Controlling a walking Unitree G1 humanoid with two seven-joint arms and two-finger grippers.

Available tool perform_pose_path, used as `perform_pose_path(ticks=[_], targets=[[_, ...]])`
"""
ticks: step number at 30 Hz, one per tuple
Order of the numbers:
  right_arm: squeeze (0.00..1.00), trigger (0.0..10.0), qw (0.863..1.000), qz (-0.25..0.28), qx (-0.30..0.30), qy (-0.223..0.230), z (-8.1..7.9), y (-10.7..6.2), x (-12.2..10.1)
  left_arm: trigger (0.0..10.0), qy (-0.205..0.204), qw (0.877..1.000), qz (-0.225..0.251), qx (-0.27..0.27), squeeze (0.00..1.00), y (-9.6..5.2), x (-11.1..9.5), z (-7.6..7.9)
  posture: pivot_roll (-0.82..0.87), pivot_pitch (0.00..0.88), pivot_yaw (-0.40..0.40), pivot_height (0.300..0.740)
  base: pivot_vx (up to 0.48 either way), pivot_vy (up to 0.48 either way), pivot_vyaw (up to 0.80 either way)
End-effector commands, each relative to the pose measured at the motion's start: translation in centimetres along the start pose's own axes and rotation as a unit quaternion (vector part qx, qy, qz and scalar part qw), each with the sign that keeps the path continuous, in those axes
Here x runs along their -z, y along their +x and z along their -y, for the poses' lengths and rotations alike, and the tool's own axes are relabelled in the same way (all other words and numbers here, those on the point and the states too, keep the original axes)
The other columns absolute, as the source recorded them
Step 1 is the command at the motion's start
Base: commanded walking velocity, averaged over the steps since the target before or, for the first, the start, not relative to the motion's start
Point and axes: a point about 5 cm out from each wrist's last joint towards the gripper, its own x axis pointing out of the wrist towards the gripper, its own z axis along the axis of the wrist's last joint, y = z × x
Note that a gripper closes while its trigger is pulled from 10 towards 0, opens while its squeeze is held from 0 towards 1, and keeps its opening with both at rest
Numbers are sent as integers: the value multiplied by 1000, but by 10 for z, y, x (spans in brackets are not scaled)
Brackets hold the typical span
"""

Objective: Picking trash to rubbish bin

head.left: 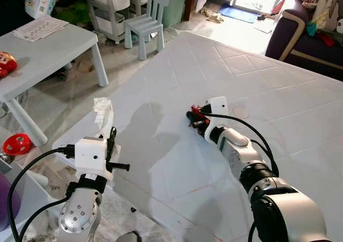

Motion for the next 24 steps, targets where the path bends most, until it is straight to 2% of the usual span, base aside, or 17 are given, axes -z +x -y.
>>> perform_pose_path(ticks=[1, 10, 12, 15, 17, 18, 24], targets=[[0, 0, 1000, -2, -21, 16, -4, 0, 3, 0, -1, 1000, -9, 0, 0, 1, 4, 2, 141, 102, -121, 740, 0, 0, 0], [0, 0, 998, 31, -52, 14, -14, 1, -7, 0, -2, 1000, -5, 0, 0, 3, 3, 3, 139, 102, -123, 740, 0, 0, 0], [0, 0, 997, 53, -46, 13, -14, 2, -16, 0, -1, 1000, -4, -1, 0, 4, 3, 3, 137, 100, -122, 740, 0, 0, 0], [0, 0, 993, 114, -22, -7, -11, 1, -42, 0, 9, 1000, 10, -17, 0, 9, -1, -1, 132, 97, -118, 740, 0, 0, 0], [0, 0, 989, 142, -7, -30, -8, -4, -56, 0, 19, 999, 23, -36, 0, 15, -7, -5, 119, 92, -108, 740, 0, 0, 0], [0, 0, 989, 142, -7, -30, -8, -4, -56, 0, 19, 999, 23, -36, 0, 15, -7, -5, 119, 92, -108, 740, 0, 0, 0], [0, 0, 980, 179, 49, -77, 4, -29, -69, 0, 27, 998, 44, -41, 0, 34, -18, -4, 87, 80, -83, 740, 0, 0, 0]])
